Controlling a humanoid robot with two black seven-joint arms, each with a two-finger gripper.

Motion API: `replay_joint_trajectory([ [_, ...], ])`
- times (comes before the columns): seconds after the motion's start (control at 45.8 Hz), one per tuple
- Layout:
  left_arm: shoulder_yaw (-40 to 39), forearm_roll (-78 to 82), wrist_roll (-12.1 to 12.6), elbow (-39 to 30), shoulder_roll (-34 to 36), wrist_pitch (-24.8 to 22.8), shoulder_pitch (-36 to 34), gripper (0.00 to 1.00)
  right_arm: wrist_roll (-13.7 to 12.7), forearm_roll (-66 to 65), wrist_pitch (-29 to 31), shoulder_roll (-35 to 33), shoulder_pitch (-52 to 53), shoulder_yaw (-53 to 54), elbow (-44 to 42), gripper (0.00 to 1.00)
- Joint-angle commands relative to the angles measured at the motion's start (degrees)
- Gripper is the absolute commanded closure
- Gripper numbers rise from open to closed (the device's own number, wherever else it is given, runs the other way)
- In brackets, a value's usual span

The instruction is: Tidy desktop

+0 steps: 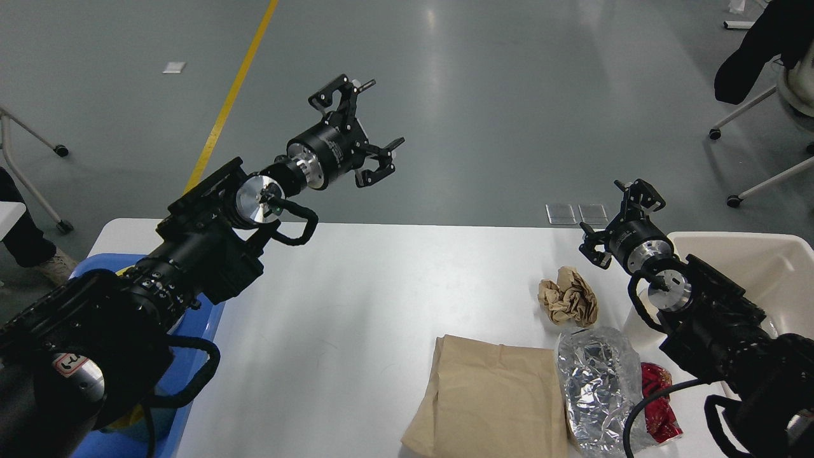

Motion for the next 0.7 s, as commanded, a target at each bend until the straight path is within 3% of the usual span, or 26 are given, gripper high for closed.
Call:
replay_joint_trajectory([
  [0.0,-2.0,-0.3,0.0,0.0,0.0,0.0,5.6,0.02,0.0,0.0,0.0,0.0,0.0,0.0,0.0,0.00],
  [0.415,-3.4,-0.3,0.0,0.1,1.5,0.0,13.0,0.02,0.0,0.0,0.0,0.0,0.0,0.0,0.0,0.00],
  [0.634,-4.2,-0.3,-0.1,0.1,3.0,0.0,13.6,0.02,0.0,0.0,0.0,0.0,0.0,0.0,0.0,0.00],
  [0.678,-4.3,-0.4,-1.2,0.1,3.0,-0.1,14.1,0.02,0.0,0.0,0.0,0.0,0.0,0.0,0.0,0.00],
])
